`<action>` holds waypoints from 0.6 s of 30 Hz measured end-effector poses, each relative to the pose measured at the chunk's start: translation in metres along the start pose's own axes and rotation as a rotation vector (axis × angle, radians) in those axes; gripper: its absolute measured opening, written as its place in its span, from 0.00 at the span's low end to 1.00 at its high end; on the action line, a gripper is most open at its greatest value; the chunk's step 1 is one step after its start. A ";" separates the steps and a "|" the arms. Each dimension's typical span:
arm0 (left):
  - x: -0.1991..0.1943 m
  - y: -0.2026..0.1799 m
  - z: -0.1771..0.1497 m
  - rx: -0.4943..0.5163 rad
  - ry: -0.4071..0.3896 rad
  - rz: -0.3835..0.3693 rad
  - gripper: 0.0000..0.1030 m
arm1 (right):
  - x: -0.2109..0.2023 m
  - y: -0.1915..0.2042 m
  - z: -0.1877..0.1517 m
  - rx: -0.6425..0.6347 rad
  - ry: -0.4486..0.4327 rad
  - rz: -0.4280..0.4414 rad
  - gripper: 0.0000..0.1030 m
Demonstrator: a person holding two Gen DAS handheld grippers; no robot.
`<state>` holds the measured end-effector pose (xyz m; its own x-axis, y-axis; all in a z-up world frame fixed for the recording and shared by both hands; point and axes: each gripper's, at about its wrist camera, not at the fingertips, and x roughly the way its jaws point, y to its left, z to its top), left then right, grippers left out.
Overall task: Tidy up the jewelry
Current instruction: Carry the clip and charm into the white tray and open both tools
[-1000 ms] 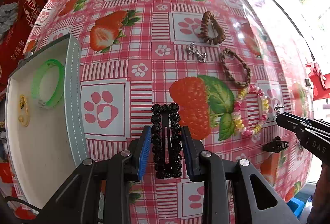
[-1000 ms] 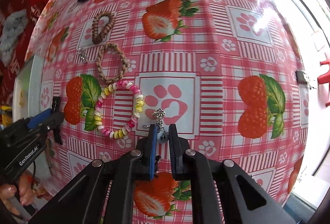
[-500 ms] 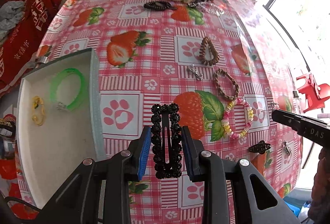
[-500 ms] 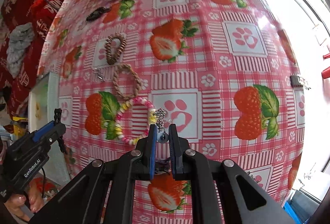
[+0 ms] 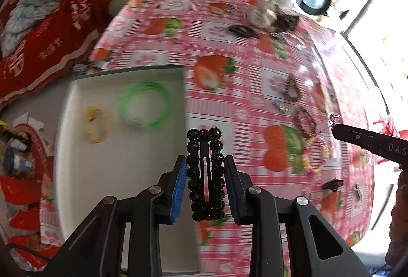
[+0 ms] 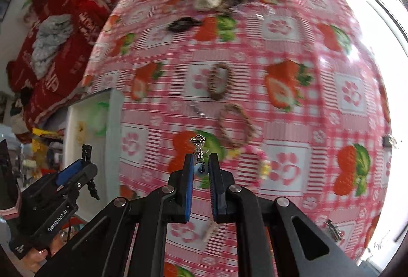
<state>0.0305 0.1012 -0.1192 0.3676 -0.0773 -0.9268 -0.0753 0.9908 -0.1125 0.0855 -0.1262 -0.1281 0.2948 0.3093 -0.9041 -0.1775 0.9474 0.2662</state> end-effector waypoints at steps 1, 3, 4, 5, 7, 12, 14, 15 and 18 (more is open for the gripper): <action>-0.002 0.009 -0.001 -0.011 -0.004 0.009 0.35 | 0.003 0.012 0.002 -0.020 0.004 0.011 0.12; -0.004 0.024 -0.004 -0.032 -0.007 0.027 0.35 | 0.007 0.030 0.004 -0.052 0.009 0.027 0.12; -0.004 0.033 -0.005 -0.045 -0.006 0.037 0.35 | 0.010 0.042 0.005 -0.072 0.013 0.040 0.12; -0.003 0.042 -0.007 -0.057 -0.005 0.047 0.35 | 0.013 0.052 0.006 -0.090 0.017 0.051 0.12; -0.002 0.058 -0.011 -0.073 0.000 0.069 0.35 | 0.020 0.073 0.007 -0.126 0.023 0.072 0.12; 0.009 0.093 -0.021 -0.120 0.023 0.105 0.35 | 0.041 0.122 0.009 -0.202 0.048 0.119 0.12; 0.015 0.104 -0.023 -0.136 0.032 0.113 0.35 | 0.051 0.140 0.008 -0.226 0.063 0.138 0.12; 0.019 0.109 -0.023 -0.143 0.037 0.115 0.35 | 0.057 0.148 0.008 -0.238 0.071 0.146 0.12; 0.030 0.121 -0.023 -0.159 0.050 0.117 0.35 | 0.072 0.165 0.006 -0.262 0.096 0.159 0.12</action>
<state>0.0114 0.2159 -0.1688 0.3014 0.0279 -0.9531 -0.2613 0.9637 -0.0544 0.0831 0.0530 -0.1473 0.1562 0.4308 -0.8888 -0.4539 0.8306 0.3228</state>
